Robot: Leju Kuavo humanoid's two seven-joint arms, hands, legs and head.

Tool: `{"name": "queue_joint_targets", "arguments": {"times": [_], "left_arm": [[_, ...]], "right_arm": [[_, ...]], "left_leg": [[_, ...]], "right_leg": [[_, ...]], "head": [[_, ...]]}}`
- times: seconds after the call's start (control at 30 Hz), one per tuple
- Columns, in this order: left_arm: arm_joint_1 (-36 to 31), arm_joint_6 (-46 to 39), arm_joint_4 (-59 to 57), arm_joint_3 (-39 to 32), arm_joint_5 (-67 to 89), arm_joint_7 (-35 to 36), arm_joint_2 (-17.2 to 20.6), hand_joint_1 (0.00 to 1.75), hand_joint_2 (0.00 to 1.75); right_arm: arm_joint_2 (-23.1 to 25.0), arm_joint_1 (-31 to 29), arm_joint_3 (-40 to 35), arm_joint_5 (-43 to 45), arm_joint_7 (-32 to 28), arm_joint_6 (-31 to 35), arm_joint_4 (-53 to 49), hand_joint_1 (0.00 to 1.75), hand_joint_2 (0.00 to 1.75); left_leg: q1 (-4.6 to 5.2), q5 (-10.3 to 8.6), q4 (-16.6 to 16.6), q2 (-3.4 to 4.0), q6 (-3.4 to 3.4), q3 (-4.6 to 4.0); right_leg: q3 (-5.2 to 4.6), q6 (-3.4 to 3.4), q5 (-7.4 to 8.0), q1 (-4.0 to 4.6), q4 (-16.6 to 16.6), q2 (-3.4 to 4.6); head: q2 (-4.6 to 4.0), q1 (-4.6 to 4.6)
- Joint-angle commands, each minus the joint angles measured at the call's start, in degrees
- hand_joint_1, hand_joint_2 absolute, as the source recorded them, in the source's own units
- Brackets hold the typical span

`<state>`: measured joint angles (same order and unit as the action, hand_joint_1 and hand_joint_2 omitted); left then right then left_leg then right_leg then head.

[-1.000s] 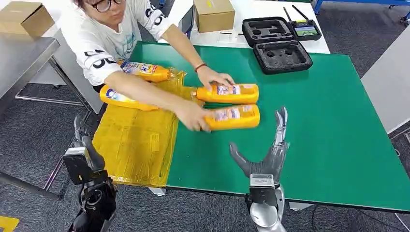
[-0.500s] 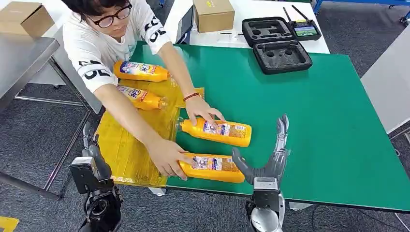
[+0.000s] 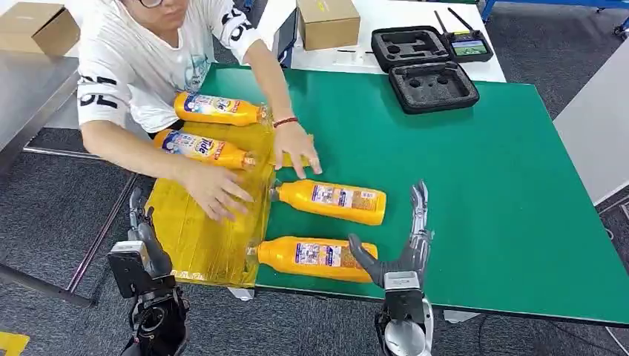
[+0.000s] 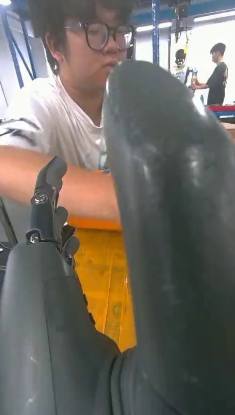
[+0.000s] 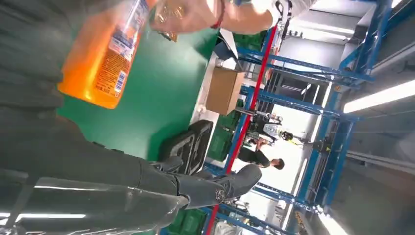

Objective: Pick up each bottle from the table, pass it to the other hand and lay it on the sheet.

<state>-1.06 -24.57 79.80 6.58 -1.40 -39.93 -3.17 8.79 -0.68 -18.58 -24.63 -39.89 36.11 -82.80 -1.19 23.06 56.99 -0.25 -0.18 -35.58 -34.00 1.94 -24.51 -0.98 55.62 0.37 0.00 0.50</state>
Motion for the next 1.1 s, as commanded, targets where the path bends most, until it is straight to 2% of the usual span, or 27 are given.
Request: {"name": "queue_joint_targets", "arguments": {"times": [0.03, 0.07, 0.1, 0.17, 0.2, 0.3, 0.33, 0.37, 0.67, 0.7, 0.73, 0.77, 0.83, 0.97, 1.1], "left_arm": [[-0.8, 0.1, -3.2, -0.5, -0.2, 0.2, -0.3, 0.0, 0.0], [-0.8, 0.1, -3.2, -0.5, -0.2, 0.2, -0.3, 0.0, 0.0], [-0.8, 0.1, -3.2, -0.5, -0.2, 0.2, -0.3, 0.0, 0.0], [-0.8, 0.1, -3.2, -0.5, -0.2, 0.2, -0.3, 0.0, 0.0], [-0.8, 0.1, -3.2, -0.5, -0.2, 0.2, -0.3, 0.0, 0.0], [-0.8, 0.1, -3.2, -0.5, -0.2, 0.2, -0.3, 0.0, 0.0], [-0.8, 0.1, -3.2, -0.5, -0.2, 0.2, -0.3, 0.0, 0.0], [-0.8, 0.1, -3.2, -0.5, -0.2, 0.2, -0.3, 0.0, 0.0], [-0.8, 0.1, -3.2, -0.5, -0.2, 0.2, -0.3, 0.0, 0.0], [-2.7, 0.1, -3.3, -0.6, 0.1, -0.1, 0.1, 0.0, 0.0], [-3.9, 0.4, -4.5, -0.9, 0.0, -0.1, 0.1, 0.0, 0.0], [-4.0, 0.5, -4.7, -0.9, 0.1, -0.1, 0.1, 0.0, 0.0], [-3.8, 0.5, -4.6, -0.9, 0.4, -0.1, 0.0, 0.0, 0.0], [-3.0, 0.3, -3.7, -0.9, 0.5, -0.1, 0.0, 0.0, 0.0], [-2.7, 0.3, -3.3, -1.0, 0.6, -0.1, -0.1, 0.0, 0.0]], "right_arm": [[-1.3, -1.6, -0.4, 0.3, -0.1, -0.1, 3.5, 0.0, 1.75], [-1.3, -1.6, -0.4, 0.3, -0.1, -0.1, 3.5, 0.0, 1.75], [-1.3, -1.6, -0.4, 0.3, -0.1, -0.1, 3.5, 0.0, 1.75], [-1.3, -1.6, -0.4, 0.3, -0.1, -0.1, 3.5, 0.0, 1.75], [-1.3, -1.6, -0.4, 0.3, -0.1, -0.1, 3.5, 0.0, 1.75], [-1.3, -1.6, -0.4, 0.3, -0.1, -0.1, 3.5, 0.0, 1.75], [-1.3, -1.6, -0.4, 0.3, -0.1, -0.1, 3.5, 0.0, 1.75], [-1.3, -1.6, -0.4, 0.3, -0.1, -0.1, 3.5, 0.0, 1.75], [-1.3, -1.6, -0.4, 0.3, -0.1, -0.1, 3.5, 0.0, 1.75], [-20.1, -21.7, -21.4, -6.5, 27.9, -28.9, 12.8, 0.0, 1.75], [-20.1, -27.5, -21.1, -3.9, 23.7, -46.2, 20.7, 0.0, 1.75], [-19.8, -29.0, -20.4, -4.0, 22.1, -46.2, 23.4, 0.0, 1.75], [-18.9, -28.9, -19.8, -4.7, 21.0, -45.2, 24.5, 0.0, 1.75], [-19.3, -26.8, -20.6, -5.5, 22.4, -44.4, 21.1, 0.0, 1.75], [-19.3, -26.6, -20.9, -5.3, 23.0, -44.4, 20.5, 0.0, 1.75]], "left_leg": [[0.01, 0.04, -0.1, 0.02, 0.05, 0.18], [-0.02, 0.21, 0.0, 0.05, 0.1, 0.52], [0.0, 0.06, -0.1, 0.03, 0.05, 0.2], [-0.02, 0.19, 0.0, 0.06, 0.09, 0.48], [0.0, 0.04, -0.1, 0.03, 0.04, 0.18], [0.0, 0.06, -0.1, 0.02, 0.05, 0.22], [-0.03, 0.24, 0.0, 0.05, 0.1, 0.56], [-0.01, 0.08, -0.1, 0.03, 0.05, 0.27], [-0.02, 0.17, 0.0, 0.05, 0.08, 0.45], [-0.01, 0.1, 0.0, 0.03, 0.06, 0.3], [-0.02, 0.1, 0.0, 0.2, 0.1, 0.36], [0.02, 0.11, 0.1, 0.62, 0.17, 0.3], [0.02, 0.07, 0.0, 0.65, 0.13, 0.17], [0.04, -0.29, 0.0, -0.15, 0.33, 0.07], [0.05, -0.23, 0.0, -0.15, 0.39, 0.1]], "right_leg": [[0.17, -0.05, -0.04, 0.0, -0.1, -0.01], [0.54, -0.13, -0.18, 0.06, -0.1, -0.02], [0.21, -0.05, -0.04, 0.02, -0.1, -0.01], [0.5, -0.12, -0.16, 0.06, -0.1, -0.01], [0.18, -0.05, -0.03, 0.01, -0.1, 0.0], [0.23, -0.06, -0.05, 0.02, -0.1, -0.02], [0.59, -0.14, -0.2, 0.08, -0.1, -0.03], [0.28, -0.07, -0.06, 0.03, -0.1, -0.01], [0.47, -0.11, -0.14, 0.06, -0.1, -0.01], [0.31, -0.07, -0.08, 0.04, -0.1, -0.02], [0.35, -0.06, 0.0, 0.05, -0.1, 0.15], [0.19, -0.01, 0.16, 0.02, -0.1, 0.55], [0.19, -0.03, 0.21, 0.02, -0.1, 0.61], [0.12, -0.01, 0.21, -0.01, -0.1, -0.19], [0.27, 0.04, 0.23, -0.01, -0.1, -0.29]], "head": [[0.0, 0.0], [-0.02, 0.0], [0.0, 0.0], [0.0, 0.0], [0.0, 0.0], [0.0, 0.0], [0.0, 0.0], [0.0, 0.0], [0.0, 0.0], [0.0, 0.0], [0.0, 0.0], [0.0, 0.0], [0.0, 0.09], [0.0, -0.05], [0.0, 0.02]]}}
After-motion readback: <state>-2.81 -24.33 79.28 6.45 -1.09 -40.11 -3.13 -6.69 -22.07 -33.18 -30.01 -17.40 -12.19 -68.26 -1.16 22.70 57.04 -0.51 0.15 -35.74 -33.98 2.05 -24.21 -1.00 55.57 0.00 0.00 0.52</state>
